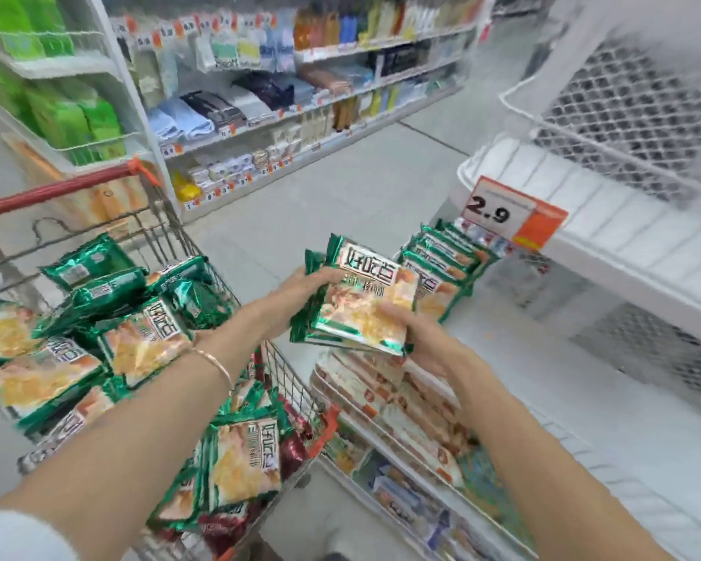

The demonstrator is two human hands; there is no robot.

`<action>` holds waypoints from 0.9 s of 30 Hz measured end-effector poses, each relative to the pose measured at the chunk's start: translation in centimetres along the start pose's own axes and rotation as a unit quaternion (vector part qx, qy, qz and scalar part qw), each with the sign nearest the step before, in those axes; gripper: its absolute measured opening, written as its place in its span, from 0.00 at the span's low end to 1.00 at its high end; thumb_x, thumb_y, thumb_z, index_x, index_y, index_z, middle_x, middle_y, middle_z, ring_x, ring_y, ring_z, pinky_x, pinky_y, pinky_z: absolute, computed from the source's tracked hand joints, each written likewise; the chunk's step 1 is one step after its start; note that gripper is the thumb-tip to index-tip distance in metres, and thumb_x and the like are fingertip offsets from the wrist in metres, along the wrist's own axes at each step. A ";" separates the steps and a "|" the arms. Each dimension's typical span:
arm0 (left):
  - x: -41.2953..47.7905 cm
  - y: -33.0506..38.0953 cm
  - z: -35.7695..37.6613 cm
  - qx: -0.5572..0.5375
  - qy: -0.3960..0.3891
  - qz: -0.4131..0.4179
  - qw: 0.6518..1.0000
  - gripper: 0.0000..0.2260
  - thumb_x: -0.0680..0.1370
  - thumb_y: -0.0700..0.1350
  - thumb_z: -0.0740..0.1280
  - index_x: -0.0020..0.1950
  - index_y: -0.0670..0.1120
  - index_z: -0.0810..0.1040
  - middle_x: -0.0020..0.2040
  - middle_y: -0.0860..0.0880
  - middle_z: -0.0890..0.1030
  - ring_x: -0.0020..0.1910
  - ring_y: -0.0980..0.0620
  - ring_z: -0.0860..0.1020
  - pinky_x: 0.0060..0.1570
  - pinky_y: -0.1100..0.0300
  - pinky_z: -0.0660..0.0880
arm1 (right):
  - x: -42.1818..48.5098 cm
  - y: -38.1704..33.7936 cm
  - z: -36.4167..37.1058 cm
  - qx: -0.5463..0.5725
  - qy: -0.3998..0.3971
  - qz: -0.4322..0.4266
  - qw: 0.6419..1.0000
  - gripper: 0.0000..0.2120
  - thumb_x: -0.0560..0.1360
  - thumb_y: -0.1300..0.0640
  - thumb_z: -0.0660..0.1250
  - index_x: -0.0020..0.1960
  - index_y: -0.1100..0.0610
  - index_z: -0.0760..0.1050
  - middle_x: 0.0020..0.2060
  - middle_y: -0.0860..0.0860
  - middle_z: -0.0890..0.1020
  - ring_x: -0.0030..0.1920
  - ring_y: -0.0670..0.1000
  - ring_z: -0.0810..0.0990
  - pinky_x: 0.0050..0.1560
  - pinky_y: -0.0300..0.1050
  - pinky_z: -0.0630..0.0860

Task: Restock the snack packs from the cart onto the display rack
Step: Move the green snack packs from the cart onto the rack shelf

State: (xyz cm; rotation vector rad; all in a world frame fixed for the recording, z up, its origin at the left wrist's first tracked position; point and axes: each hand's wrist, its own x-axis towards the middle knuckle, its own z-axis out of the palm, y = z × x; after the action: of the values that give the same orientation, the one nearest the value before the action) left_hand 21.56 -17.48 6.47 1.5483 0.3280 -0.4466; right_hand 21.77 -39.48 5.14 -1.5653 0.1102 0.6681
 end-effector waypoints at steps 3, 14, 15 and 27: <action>4.2 2.4 4.4 0.073 -0.053 0.011 0.996 0.36 0.67 0.64 0.76 0.66 0.46 0.71 0.65 0.37 0.76 0.62 0.38 0.76 0.62 0.42 0.74 | -0.4 -1.3 -5.0 0.024 0.065 -0.021 0.997 0.28 0.60 0.47 0.80 0.56 0.59 0.80 0.54 0.53 0.85 0.53 0.52 0.83 0.61 0.48 0.77; 11.7 4.9 11.5 0.308 -0.074 0.173 0.933 0.41 0.66 0.30 0.74 0.74 0.52 0.62 0.55 0.50 0.77 0.48 0.50 0.80 0.41 0.56 0.82 | 2.9 3.5 -9.1 -0.115 0.288 -0.144 0.940 0.44 0.66 0.58 0.82 0.72 0.53 0.58 0.58 0.43 0.74 0.60 0.45 0.74 0.52 0.31 0.69; 12.0 4.5 11.0 0.335 -0.075 0.172 0.924 0.41 0.66 0.31 0.74 0.73 0.52 0.62 0.55 0.51 0.76 0.47 0.50 0.80 0.41 0.56 0.81 | 3.4 4.1 -8.7 -0.127 0.271 -0.133 0.945 0.44 0.67 0.57 0.82 0.71 0.52 0.56 0.58 0.42 0.74 0.58 0.43 0.74 0.52 0.31 0.69; 13.2 1.6 9.0 0.267 -0.111 0.103 0.952 0.19 0.82 0.54 0.63 0.72 0.53 0.66 0.64 0.51 0.77 0.55 0.53 0.80 0.54 0.59 0.74 | 5.5 3.4 -8.6 -0.061 0.258 -0.082 0.961 0.26 0.85 0.45 0.55 0.80 0.48 0.55 0.74 0.47 0.67 0.71 0.48 0.69 0.68 0.37 0.68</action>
State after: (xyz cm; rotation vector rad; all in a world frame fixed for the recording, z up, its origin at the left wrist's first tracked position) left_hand 33.26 -27.47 1.68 2.0097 -0.1471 -0.5669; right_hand 27.64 -46.25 -0.80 -1.8169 0.3284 0.1252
